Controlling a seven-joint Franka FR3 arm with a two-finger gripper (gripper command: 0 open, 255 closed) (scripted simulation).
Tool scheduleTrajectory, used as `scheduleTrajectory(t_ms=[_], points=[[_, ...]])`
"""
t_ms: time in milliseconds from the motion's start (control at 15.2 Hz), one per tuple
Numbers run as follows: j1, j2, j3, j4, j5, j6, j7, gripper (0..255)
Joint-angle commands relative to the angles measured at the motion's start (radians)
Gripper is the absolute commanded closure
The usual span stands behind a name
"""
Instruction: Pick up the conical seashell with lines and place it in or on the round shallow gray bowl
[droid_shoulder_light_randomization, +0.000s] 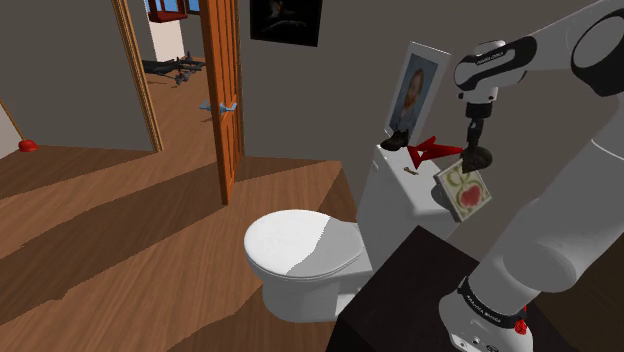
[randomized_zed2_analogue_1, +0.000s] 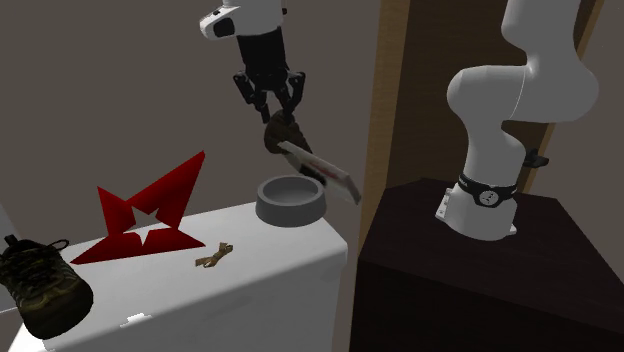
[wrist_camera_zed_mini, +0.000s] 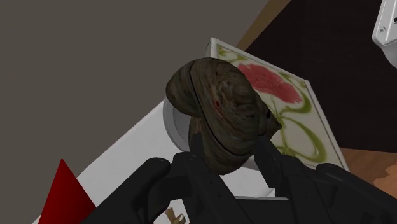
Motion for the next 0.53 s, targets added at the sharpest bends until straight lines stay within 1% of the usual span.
scheduleTrajectory(t_ms=[0,462], points=[[-0.002,0.009,-0.004,-0.023,0.004,0.031,-0.001,255],[-0.010,0.064,-0.014,-0.082,0.037,0.130,-0.012,255]])
